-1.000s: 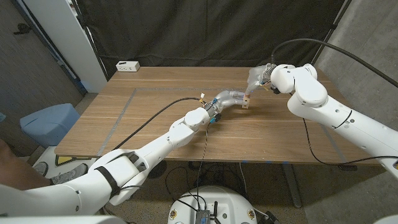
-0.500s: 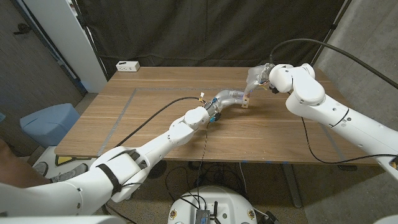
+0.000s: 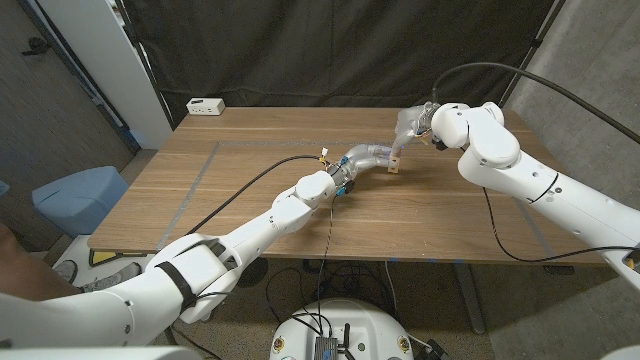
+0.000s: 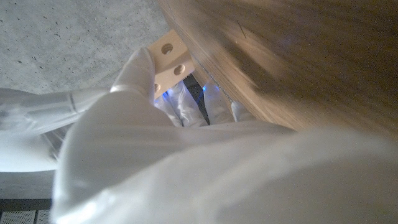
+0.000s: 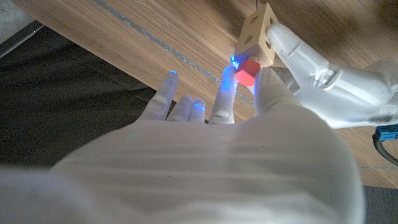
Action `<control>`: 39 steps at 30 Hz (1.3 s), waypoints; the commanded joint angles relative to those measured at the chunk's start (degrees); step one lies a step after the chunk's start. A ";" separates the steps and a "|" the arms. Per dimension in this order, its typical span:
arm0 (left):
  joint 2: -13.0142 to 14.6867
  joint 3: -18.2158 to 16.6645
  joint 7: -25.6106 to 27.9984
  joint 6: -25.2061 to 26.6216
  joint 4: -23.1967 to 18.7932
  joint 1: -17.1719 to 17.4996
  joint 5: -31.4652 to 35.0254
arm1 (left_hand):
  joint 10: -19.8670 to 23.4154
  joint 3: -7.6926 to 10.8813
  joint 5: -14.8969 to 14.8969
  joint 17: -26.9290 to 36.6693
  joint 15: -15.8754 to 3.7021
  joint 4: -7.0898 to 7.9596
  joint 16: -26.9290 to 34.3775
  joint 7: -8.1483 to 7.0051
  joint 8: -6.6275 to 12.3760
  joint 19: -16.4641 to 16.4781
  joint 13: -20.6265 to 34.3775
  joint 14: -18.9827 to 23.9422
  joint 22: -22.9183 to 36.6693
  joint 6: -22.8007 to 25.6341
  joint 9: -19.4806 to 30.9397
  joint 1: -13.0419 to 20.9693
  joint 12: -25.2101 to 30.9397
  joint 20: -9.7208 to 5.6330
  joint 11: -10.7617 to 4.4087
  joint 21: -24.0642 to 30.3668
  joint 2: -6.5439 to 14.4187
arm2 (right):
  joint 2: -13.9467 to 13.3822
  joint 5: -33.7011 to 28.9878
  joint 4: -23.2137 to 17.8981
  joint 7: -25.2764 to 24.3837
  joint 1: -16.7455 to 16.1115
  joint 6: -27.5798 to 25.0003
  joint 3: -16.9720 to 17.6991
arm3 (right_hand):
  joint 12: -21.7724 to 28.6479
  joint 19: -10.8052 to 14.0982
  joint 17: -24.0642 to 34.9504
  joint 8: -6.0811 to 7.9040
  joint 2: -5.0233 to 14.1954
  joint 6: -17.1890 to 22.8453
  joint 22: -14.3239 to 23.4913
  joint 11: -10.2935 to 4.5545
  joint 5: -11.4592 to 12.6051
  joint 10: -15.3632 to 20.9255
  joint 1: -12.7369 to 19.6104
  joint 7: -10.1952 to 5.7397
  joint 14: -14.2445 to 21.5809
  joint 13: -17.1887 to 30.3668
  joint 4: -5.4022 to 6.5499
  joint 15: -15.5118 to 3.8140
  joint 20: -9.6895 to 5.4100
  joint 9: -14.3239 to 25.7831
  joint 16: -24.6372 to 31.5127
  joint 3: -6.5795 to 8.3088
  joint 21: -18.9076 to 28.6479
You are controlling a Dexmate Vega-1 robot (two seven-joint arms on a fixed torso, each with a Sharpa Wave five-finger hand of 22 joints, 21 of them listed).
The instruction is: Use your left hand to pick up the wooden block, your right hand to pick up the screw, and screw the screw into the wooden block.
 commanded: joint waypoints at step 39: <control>-1.06 0.10 -0.74 -0.26 2.14 -0.98 -0.32 | 0.45 3.60 0.71 0.10 -3.45 2.84 -0.03 1.11 -0.06 -0.41 9.35 0.52 0.09 1.31 0.24 -5.79 0.46 0.46 0.04 0.50 5.49 | 0.34 1.11 2.29 -4.30 0.16 -1.02 -1.12 | 0.76 3.48 0.53 3.12 1.97 7.87 0.11 -0.40 0.08 5.98 -0.06 0.51 4.17 0.06 1.18 -2.09 -2.47 -0.68 1.09 0.06 0.43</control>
